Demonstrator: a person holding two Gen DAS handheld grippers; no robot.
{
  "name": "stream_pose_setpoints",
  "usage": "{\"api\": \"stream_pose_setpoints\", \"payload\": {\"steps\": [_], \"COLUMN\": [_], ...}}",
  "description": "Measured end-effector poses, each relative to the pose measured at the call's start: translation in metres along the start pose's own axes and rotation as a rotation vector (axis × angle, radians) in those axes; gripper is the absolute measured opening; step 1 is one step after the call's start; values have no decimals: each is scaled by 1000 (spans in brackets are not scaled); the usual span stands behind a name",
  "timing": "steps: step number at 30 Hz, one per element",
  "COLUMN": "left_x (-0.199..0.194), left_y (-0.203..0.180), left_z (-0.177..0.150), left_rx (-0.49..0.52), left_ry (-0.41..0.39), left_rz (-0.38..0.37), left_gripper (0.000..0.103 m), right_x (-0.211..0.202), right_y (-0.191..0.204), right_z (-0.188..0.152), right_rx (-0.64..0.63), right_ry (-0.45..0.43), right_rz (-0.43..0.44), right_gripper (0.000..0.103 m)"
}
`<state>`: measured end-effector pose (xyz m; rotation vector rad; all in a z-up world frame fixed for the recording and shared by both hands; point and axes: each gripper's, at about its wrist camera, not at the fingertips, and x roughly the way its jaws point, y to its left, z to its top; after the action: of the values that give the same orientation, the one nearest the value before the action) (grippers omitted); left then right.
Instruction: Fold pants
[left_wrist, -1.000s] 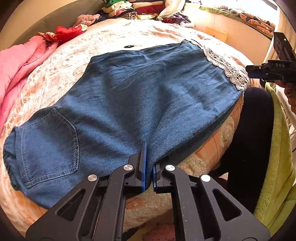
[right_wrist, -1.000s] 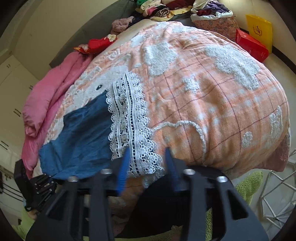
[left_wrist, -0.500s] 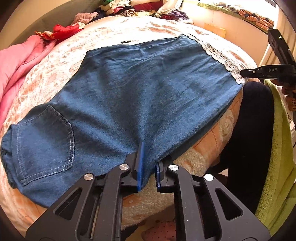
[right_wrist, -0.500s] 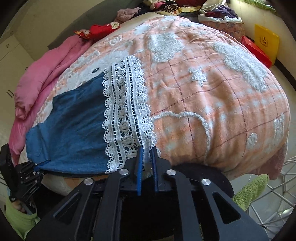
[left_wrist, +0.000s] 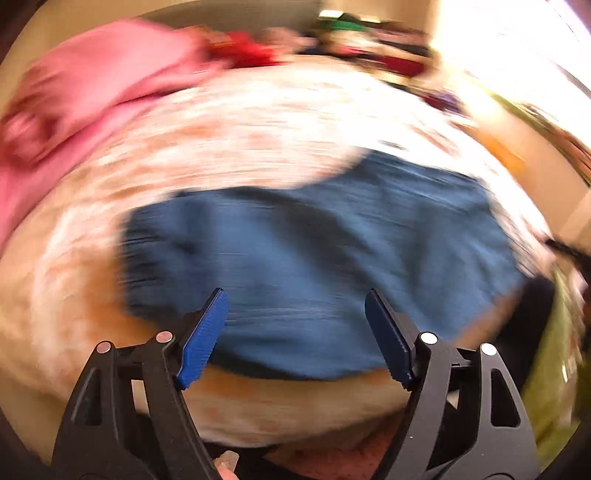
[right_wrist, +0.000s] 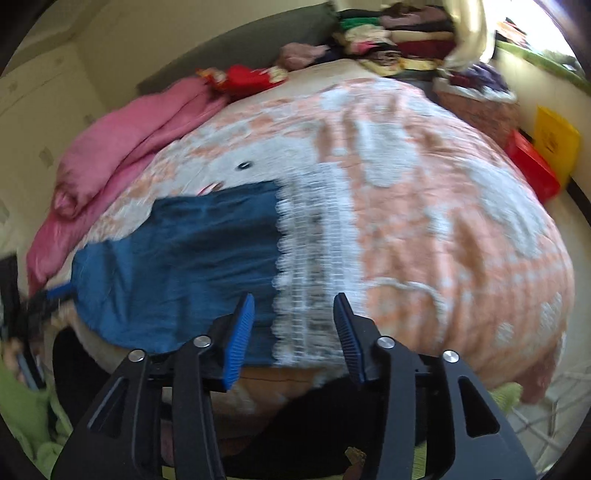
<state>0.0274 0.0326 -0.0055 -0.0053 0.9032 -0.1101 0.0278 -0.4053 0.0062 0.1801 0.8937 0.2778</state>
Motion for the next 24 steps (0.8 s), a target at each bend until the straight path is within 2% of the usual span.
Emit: {"api": "stream_pose_setpoints", "payload": {"steps": [4, 6, 8, 10, 11, 14, 17, 20, 22, 24], "left_x": [8, 19, 27, 38, 41, 36, 25, 34, 40, 32], "left_y": [44, 60, 66, 66, 67, 75, 76, 79, 77, 80], "left_z": [9, 10, 11, 12, 13, 22, 26, 20, 14, 9], "left_rx": [-75, -117, -148, -189, -210, -282, -253, -231, -213, -227], "left_ry": [7, 42, 51, 54, 56, 13, -30, -3, 21, 11], "left_rz": [200, 239, 201, 113, 109, 64, 112, 124, 139, 135], "left_gripper": [78, 80, 80, 49, 36, 35, 34, 35, 40, 44], "right_x": [18, 26, 33, 39, 43, 51, 54, 57, 60, 59], "right_y": [22, 29, 33, 35, 36, 35, 37, 40, 43, 44], "right_z": [3, 3, 2, 0, -1, -4, -7, -10, -10, -11], "right_rx": [-73, -94, -107, -114, -115, -113, -116, -116, -127, -133], "right_ry": [46, 70, 90, 110, 126, 165, 178, 185, 189, 191], "right_rz": [19, 28, 30, 28, 19, -2, -6, -14, -28, -30], "right_gripper": [49, 51, 53, 55, 55, 55, 55, 55, 55, 55]}}
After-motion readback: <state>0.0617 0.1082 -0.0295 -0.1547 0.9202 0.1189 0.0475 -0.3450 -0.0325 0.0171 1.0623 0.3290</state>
